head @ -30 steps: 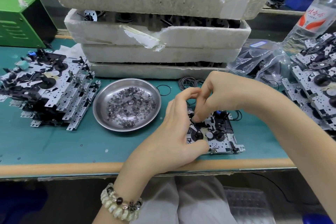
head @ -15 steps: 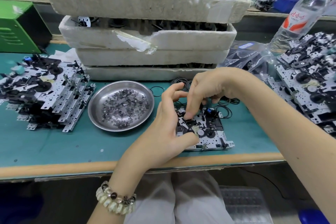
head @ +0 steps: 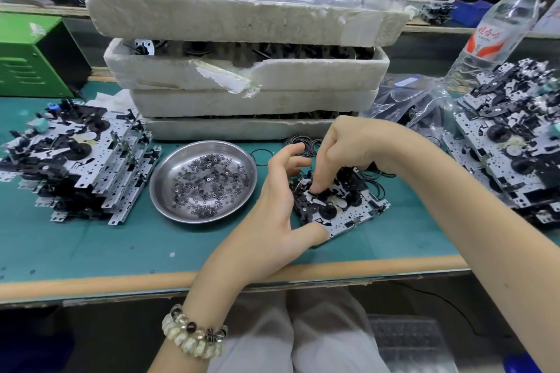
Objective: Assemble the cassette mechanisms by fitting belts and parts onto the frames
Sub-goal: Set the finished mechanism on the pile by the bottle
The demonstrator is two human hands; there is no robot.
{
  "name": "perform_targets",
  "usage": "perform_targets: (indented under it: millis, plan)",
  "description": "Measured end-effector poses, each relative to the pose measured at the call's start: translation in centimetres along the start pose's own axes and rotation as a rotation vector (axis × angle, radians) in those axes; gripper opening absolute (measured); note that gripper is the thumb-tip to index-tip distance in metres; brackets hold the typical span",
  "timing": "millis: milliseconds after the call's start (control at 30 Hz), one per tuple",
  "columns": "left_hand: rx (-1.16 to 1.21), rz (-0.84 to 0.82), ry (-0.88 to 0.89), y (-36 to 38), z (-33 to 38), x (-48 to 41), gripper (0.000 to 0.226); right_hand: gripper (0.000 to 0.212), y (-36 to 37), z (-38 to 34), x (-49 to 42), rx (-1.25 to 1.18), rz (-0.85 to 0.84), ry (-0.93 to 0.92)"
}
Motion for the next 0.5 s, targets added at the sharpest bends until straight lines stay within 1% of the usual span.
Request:
perform_targets:
  millis: [133, 367, 433, 500]
  plan:
    - [0.008, 0.011, 0.004, 0.0, -0.2, -0.1, 0.095, 0.041, 0.2, -0.2, -1.0, 0.066, -0.11, 0.08]
    - [-0.005, 0.02, -0.005, 0.0, -0.3, -0.1, 0.092, 0.043, 0.7, 0.1, -1.9, 0.06, -0.231, 0.22]
    - [-0.005, 0.021, -0.008, -0.1, -0.3, -0.1, 0.093, 0.045, 0.7, -0.1, -1.7, 0.075, -0.242, 0.222]
    - [-0.006, 0.024, -0.012, -0.1, -0.3, 0.0, 0.092, 0.045, 0.4, -0.6, -1.3, 0.101, -0.205, 0.175]
Point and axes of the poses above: each hand's wrist, its own x-axis away from the middle knuckle, its own y-axis out of the palm, z = x × y, the point moved 7 cm from there along -x, towards the middle knuckle, and after that the axes turned 13 degrees about -x, right-handed, at the moved point
